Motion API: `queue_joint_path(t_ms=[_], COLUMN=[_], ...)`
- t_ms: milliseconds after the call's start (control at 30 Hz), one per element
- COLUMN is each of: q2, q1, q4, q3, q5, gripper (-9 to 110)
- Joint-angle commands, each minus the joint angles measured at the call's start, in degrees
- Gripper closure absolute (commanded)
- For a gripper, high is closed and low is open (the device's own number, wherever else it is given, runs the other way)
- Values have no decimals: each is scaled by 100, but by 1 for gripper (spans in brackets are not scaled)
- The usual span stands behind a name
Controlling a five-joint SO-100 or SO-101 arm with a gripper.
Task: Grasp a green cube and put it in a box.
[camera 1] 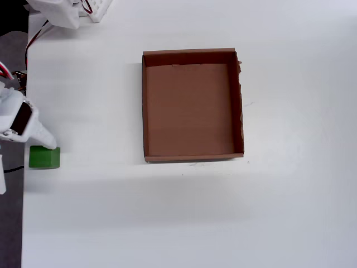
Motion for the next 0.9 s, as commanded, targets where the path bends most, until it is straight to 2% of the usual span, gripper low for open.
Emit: queue_joint_path(t_ms=[0,400,867], q2=[-44,-448,-598], q1=[-141,-413,-211], q4=[-176,-123,-343], q3=[-378,-589,-606], q5=[-158,-158,-325], gripper=[73,73,73])
